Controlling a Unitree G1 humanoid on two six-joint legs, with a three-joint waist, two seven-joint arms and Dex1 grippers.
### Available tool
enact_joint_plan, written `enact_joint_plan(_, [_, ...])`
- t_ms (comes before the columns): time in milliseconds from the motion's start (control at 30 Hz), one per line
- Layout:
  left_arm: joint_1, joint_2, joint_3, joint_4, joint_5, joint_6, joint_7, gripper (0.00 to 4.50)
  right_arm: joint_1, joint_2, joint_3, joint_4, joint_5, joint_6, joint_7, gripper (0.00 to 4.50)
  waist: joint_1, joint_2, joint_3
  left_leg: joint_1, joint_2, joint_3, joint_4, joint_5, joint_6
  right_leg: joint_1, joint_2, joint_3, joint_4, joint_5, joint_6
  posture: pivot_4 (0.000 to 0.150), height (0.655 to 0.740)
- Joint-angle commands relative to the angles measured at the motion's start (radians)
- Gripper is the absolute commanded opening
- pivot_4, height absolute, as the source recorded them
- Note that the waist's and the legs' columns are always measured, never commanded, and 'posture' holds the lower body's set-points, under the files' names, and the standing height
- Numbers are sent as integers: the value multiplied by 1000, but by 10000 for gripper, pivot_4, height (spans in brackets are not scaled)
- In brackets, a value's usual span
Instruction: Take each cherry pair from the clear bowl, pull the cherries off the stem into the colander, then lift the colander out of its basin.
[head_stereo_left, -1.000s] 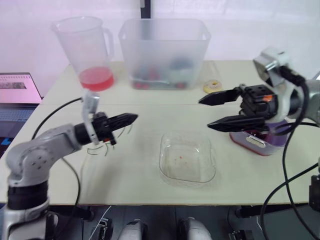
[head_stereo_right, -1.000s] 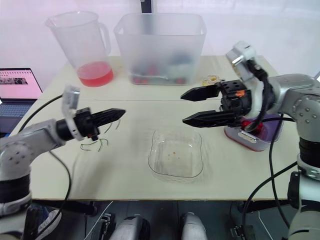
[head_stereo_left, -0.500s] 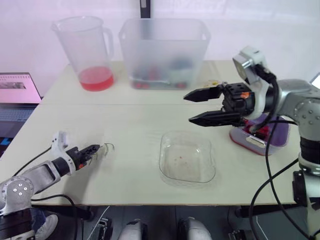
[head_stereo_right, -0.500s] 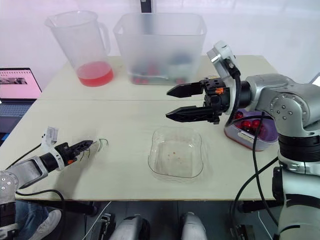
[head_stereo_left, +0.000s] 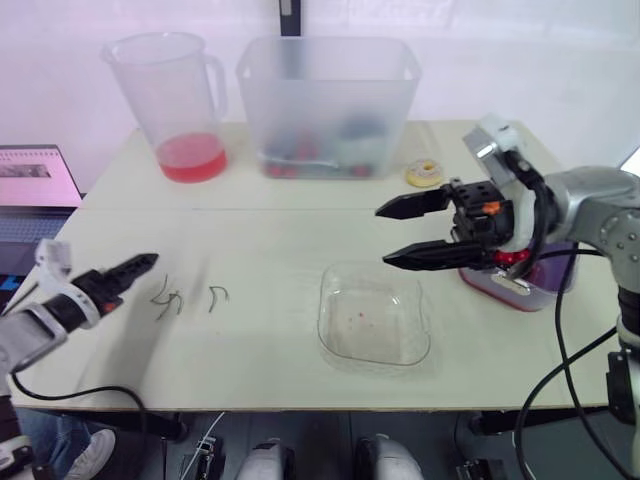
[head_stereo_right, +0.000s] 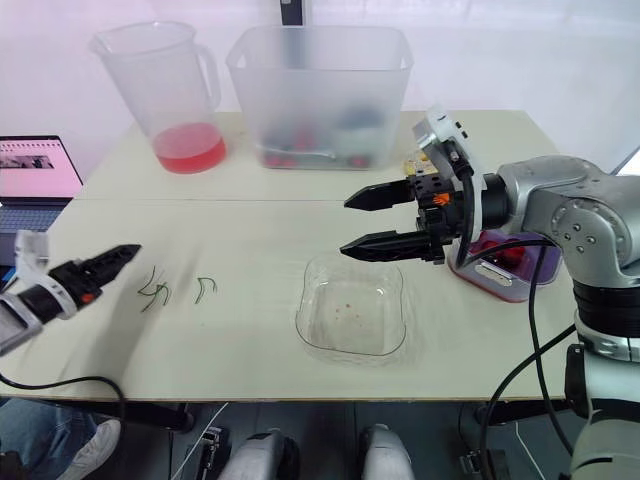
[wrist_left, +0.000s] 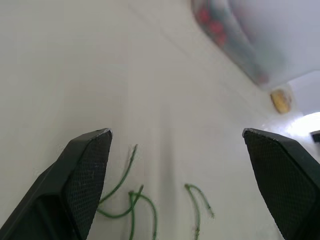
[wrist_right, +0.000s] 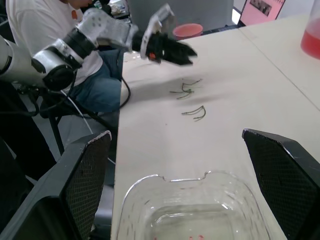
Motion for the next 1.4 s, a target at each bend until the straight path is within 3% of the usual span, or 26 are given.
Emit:
enact_joint_plan(33, [-50,43,39,-20,-62,30,-33,44805,-13,-19,-18,-7,-4,-20,15,45000,1,0,0,0,0,0,0,0,0,0,0,0,0,0,0,1500,6886])
enact_joint_plan(133, [-64,102,-2,-74,-51,23,-147,44805,-6,-32,-19,-8,-14,-19,17,45000,-3,0,0,0,0,0,0,0,0,0,0,0,0,0,0,1500,6886])
enact_joint_plan(267, [-43,190,-127,-289,20,-99,-407,44805,38,-99,-34,-27,-42,-28,26,45000,0,-1,0,-1,0,1,-1,0,0,-1,0,0,-1,0,0,1500,6886])
enact_joint_plan(433, [-70,299,-357,-458,211,-315,-656,44805,129,-205,-96,-82,-70,-35,-7,45000,0,1,1,0,-1,3,-2,0,0,-1,1,1,-1,0,0,1500,6886])
enact_joint_plan(533, [-337,231,-472,-390,119,-195,-623,44805,232,-280,-192,-133,-52,29,-52,45000,12,0,1,0,0,2,-2,1,-2,-1,3,0,0,0,0,1500,6886])
enact_joint_plan(600, [-451,209,-573,-387,179,-216,-684,44805,313,-323,-284,-177,-47,84,-89,45000,16,-1,2,-1,1,1,-1,1,-2,0,3,-1,0,0,0,1500,6886])
enact_joint_plan(733, [-565,150,-692,-360,249,-267,-787,44805,495,-373,-495,-276,-37,213,-122,45000,17,0,1,0,0,4,-2,0,0,0,3,1,-1,0,0,1500,6886])
enact_joint_plan(867, [-686,39,-773,-263,337,-368,-872,44805,761,-367,-819,-416,-91,394,-105,45000,31,-1,1,0,1,4,-1,1,0,0,4,0,0,0,0,1500,6886])
enact_joint_plan(1000, [-730,-24,-831,-225,416,-437,-931,44805,973,-337,-1026,-482,-162,424,-78,45000,28,-1,1,0,0,3,0,0,2,2,4,0,0,0,0,1500,6886])
enact_joint_plan(1200, [-710,-44,-836,-213,478,-477,-958,44805,1179,-297,-1151,-490,-268,351,-56,45000,25,-1,1,1,1,3,0,-1,3,2,5,3,0,0,0,1500,6886])
enact_joint_plan(1267, [-692,-36,-821,-230,485,-472,-944,44805,1219,-296,-1114,-446,-327,262,-72,45000,25,-1,1,2,0,3,0,-1,3,2,5,3,0,0,0,1500,6886])
enact_joint_plan(1400, [-647,-47,-769,-298,456,-410,-847,44805,1157,-302,-896,-255,-442,-31,-158,45000,23,-2,1,2,0,3,1,-1,3,2,5,4,0,0,0,1500,6886])
